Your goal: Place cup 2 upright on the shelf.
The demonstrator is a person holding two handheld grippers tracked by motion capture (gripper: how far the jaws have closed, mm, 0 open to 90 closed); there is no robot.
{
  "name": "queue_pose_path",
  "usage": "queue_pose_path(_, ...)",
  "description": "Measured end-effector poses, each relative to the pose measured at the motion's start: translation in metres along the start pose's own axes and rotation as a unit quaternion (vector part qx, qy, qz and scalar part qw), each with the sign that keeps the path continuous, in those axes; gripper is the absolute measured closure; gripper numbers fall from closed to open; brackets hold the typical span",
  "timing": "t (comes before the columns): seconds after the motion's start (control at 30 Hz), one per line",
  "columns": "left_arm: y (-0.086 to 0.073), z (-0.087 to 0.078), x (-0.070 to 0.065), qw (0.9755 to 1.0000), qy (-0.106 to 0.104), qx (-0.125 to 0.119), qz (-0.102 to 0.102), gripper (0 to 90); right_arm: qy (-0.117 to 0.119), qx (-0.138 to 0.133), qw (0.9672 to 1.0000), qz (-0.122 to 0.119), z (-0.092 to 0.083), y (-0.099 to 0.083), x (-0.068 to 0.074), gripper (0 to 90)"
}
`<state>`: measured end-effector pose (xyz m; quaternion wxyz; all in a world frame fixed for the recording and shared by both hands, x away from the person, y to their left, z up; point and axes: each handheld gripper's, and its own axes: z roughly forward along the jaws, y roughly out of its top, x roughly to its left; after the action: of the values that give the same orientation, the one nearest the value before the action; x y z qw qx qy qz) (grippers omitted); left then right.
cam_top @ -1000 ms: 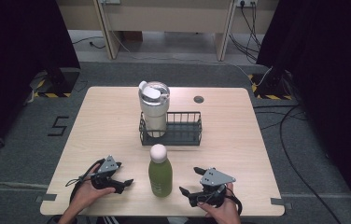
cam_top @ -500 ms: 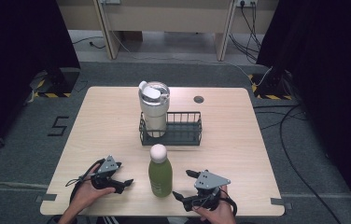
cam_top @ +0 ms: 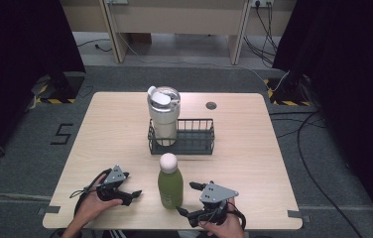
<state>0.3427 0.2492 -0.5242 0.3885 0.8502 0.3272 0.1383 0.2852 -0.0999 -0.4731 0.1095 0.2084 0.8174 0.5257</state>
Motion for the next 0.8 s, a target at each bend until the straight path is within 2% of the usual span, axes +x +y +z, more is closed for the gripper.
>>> queue_pose_path(0.53, 0.000, 0.000, 0.000, 1.0000, 0.000, 0.000, 0.000, 13.5, 0.019, -0.011, 0.9997, -0.007, 0.024, 0.001, -0.001, 14.9)
queue_pose_path(0.8, 0.000, 0.000, 0.000, 1.0000, 0.000, 0.000, 0.000, 13.4, 0.017, -0.018, 0.9997, -0.007, 0.034, 0.000, -0.003, 15.1)
